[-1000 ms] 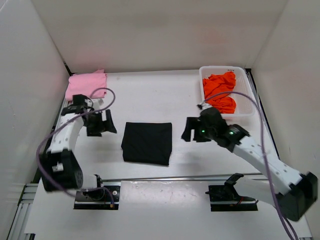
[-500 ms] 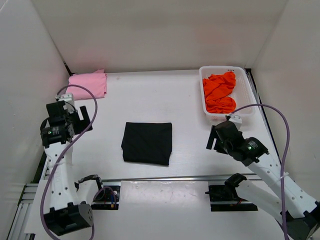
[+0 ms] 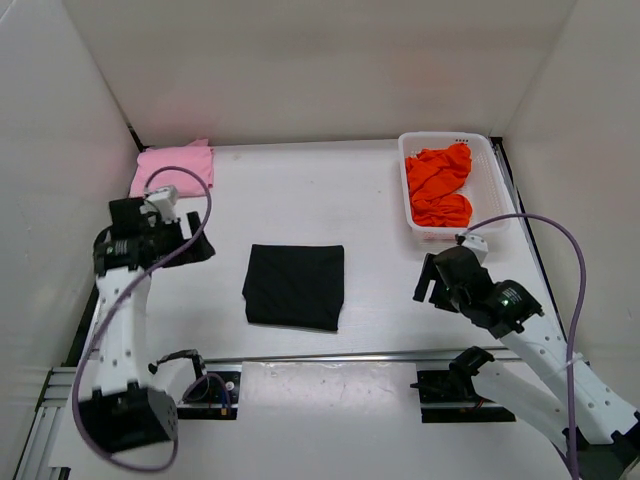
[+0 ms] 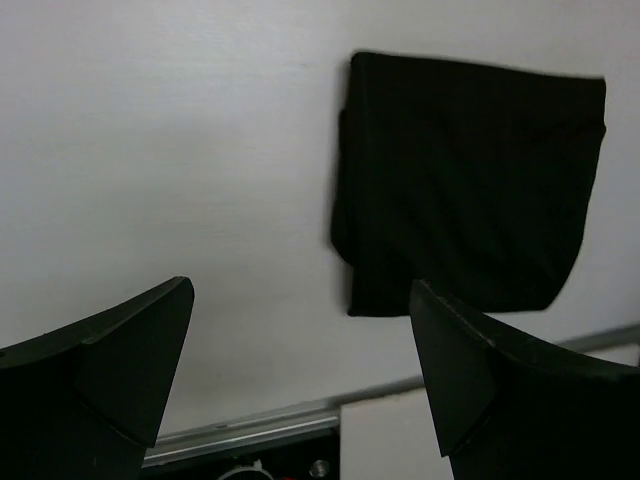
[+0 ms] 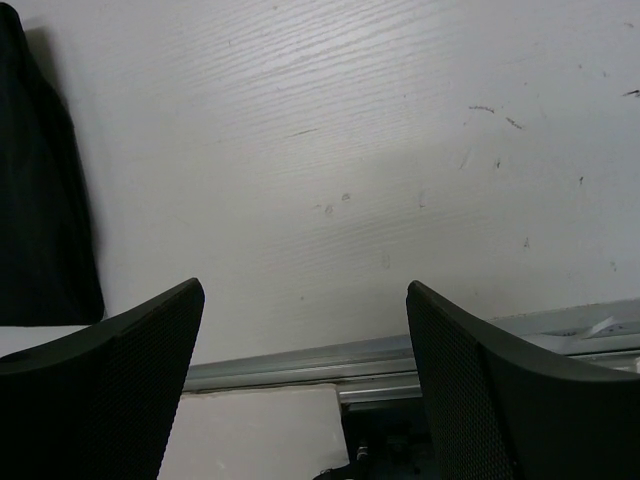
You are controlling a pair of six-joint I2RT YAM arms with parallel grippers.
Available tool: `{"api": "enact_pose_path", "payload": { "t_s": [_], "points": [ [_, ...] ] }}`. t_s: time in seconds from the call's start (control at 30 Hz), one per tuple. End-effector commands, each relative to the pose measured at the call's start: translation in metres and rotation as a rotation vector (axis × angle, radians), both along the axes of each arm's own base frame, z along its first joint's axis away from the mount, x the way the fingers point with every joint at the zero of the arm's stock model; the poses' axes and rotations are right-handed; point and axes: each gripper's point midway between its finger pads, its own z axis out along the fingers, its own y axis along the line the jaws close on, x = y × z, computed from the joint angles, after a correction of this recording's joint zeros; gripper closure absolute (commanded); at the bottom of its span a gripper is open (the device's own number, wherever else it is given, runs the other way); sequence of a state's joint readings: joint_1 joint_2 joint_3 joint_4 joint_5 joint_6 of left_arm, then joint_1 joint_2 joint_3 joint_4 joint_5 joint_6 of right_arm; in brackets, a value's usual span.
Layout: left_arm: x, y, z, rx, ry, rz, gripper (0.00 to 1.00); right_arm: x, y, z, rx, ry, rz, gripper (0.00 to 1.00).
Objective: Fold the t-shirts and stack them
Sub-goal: Put the neatly folded tshirt into the corner of the board with the left arm
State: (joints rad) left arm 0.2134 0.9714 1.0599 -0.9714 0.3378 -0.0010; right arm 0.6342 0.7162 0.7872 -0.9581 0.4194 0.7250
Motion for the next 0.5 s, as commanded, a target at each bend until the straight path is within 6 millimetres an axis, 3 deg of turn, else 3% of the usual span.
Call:
{"api": "enact_pose_path", "payload": {
  "t_s": [0.0, 0.1, 0.23, 0.47],
  "points": [
    [0.0, -0.043, -0.035, -0.174, 0.153, -0.168, 0.0, 0.005, 0.014, 0.001, 0.055, -0.012, 0.025, 0.14],
    [0.0, -0.053, -0.06, -0.168, 0.251, -0.203, 0.0, 0.009, 0.023, -0.002, 0.067, 0.003, 0.05, 0.14],
    [-0.008, -0.08, -0.1, -0.176, 0.44, -0.301, 0.0, 0.012, 0.028, -0.006, 0.071, 0.023, 0.06, 0.14],
    [-0.003, -0.092, -0.142, -0.245, 0.568, -0.324, 0.0, 0.012, 0.034, -0.009, 0.076, 0.04, 0.068, 0.14]
  ]
}}
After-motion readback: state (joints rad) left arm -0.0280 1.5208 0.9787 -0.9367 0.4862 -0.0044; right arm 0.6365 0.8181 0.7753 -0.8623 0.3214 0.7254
